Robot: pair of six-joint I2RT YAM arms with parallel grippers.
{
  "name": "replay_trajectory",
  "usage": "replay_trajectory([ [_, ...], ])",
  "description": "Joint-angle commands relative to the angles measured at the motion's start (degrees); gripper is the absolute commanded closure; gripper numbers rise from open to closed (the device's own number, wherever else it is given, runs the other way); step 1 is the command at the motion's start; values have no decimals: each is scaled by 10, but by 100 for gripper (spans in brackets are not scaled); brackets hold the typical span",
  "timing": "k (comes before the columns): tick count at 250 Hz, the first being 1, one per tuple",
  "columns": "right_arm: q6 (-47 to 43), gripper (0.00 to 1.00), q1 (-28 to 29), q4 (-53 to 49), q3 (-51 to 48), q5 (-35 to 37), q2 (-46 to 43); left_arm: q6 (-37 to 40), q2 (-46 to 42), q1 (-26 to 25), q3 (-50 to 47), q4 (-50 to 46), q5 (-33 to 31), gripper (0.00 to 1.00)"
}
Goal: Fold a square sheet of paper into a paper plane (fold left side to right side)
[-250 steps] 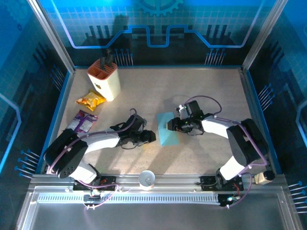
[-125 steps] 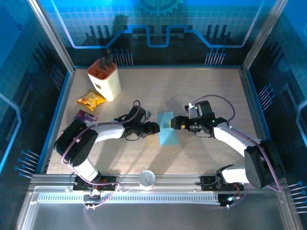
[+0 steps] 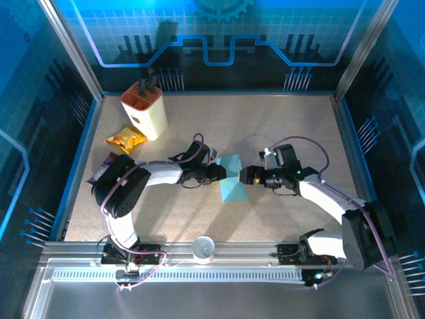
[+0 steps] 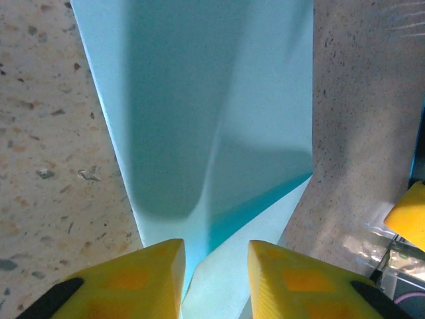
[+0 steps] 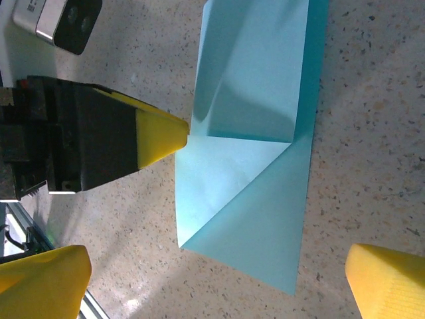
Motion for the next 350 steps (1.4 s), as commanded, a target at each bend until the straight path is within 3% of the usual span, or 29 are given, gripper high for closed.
replay_trajectory([
  [1,-10,1,-10,-12,-3,-18,-3,5,12,1,12,2,13,71],
  [79,25,1,-4,56,-11,-60,36,4,-33,2,-15,-1,-2,95],
  [256,220,0,39,268,2,-116,191,-47,-119,4,-101,112,-3,98],
  [324,288,11,52,379,5,-133,251,-51,-114,4,-108,113,-8,98],
  [350,300,18,53,410,2,-130,266,-52,-107,3,-114,111,-18,91],
])
